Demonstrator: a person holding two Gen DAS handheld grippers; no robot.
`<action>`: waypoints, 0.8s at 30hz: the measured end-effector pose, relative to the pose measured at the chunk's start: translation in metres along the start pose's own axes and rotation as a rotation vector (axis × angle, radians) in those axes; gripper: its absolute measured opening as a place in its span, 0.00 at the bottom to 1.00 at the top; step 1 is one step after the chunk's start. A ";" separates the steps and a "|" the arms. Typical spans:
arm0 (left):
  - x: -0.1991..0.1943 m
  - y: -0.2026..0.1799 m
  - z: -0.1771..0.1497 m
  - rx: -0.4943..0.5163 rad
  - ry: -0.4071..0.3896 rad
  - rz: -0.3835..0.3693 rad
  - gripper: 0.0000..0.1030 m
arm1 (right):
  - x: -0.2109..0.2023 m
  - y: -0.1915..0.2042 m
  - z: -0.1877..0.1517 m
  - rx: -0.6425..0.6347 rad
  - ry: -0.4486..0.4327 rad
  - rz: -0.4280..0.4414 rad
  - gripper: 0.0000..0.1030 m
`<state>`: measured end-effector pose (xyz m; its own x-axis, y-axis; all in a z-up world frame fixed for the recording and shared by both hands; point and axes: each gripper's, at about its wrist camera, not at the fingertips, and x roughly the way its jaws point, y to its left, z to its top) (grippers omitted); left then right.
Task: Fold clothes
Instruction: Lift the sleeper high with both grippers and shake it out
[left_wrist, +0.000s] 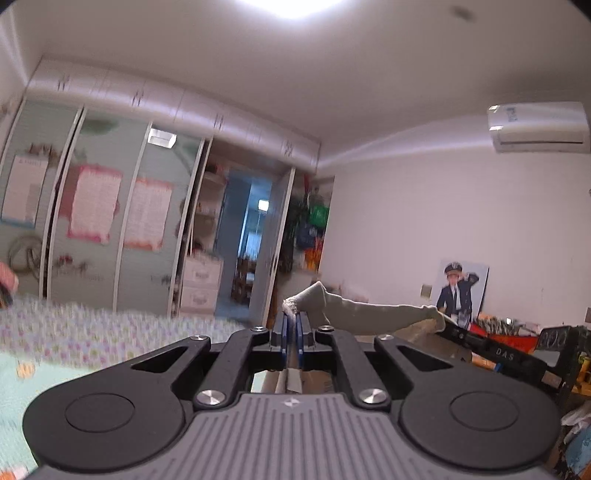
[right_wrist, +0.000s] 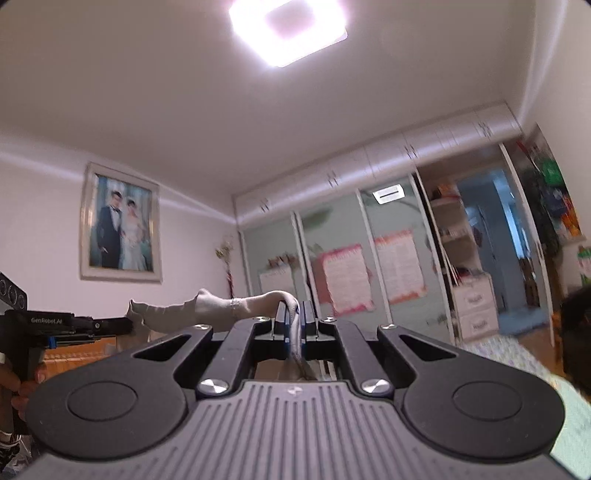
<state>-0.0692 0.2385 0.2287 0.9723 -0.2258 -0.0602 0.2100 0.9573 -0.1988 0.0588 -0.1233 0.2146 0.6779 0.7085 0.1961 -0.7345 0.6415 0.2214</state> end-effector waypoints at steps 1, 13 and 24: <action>0.012 0.007 -0.010 -0.016 0.036 0.008 0.04 | 0.006 -0.004 -0.009 0.008 0.024 -0.017 0.06; 0.165 0.095 -0.105 -0.079 0.334 0.181 0.04 | 0.124 -0.073 -0.136 0.066 0.332 -0.223 0.06; 0.222 0.164 -0.252 -0.266 0.640 0.230 0.04 | 0.155 -0.124 -0.288 0.228 0.618 -0.341 0.06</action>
<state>0.1555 0.3003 -0.0636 0.7214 -0.1634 -0.6730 -0.1034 0.9355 -0.3380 0.2461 -0.0086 -0.0575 0.6764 0.5605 -0.4778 -0.4163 0.8261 0.3798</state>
